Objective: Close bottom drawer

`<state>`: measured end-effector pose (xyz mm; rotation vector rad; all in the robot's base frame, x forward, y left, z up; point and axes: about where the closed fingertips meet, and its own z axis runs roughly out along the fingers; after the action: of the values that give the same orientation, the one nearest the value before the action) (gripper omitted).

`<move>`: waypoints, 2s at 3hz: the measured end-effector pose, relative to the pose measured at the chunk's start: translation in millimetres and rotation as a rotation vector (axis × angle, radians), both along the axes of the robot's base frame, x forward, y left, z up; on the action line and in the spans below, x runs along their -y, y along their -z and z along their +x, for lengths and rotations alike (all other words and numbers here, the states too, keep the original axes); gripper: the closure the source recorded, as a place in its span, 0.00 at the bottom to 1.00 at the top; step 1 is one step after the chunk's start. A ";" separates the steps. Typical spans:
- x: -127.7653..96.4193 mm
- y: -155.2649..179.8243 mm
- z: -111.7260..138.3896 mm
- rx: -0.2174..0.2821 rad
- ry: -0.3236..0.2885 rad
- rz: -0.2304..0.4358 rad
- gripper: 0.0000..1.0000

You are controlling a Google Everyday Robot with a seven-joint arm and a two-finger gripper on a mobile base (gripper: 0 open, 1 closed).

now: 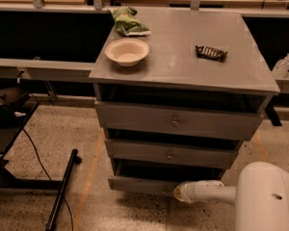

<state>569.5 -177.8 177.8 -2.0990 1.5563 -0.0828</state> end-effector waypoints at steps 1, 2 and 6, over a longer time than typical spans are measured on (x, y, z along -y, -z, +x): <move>0.1 0.0 -0.2 0.000 0.000 0.000 1.00; -2.4 0.5 8.1 0.007 0.002 0.003 1.00; 48.5 14.3 -17.6 -0.111 0.126 0.186 1.00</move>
Offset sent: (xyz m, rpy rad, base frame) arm 0.0399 0.0057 -0.0004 0.0087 -0.0345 -0.0128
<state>551.9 -226.3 163.5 -1.8888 1.6912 0.1314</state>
